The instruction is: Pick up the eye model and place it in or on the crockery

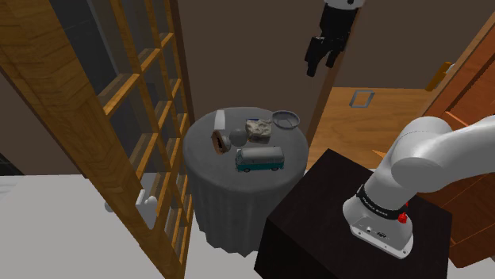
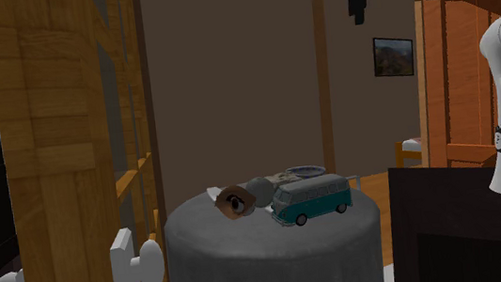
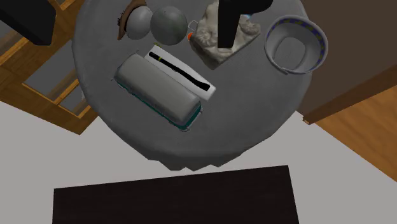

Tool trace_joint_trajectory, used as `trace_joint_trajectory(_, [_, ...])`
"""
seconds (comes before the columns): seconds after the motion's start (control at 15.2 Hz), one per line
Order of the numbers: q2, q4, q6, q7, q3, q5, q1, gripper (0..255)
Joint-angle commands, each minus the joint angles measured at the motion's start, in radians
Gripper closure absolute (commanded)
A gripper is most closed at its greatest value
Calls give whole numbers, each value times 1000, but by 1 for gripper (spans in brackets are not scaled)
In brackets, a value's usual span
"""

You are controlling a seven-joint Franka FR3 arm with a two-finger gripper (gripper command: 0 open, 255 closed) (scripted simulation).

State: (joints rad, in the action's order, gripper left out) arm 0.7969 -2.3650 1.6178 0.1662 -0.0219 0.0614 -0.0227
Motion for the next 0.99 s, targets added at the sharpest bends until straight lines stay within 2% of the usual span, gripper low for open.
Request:
trace_joint_trajectory(0.0, [0, 0, 0, 0, 0, 0, 0, 0])
trace_joint_trajectory(0.46, [-166, -72, 230, 130, -53, -35, 12, 0])
trace_joint_trajectory(0.92, [-395, -71, 450, 257, -101, -47, 28, 0])
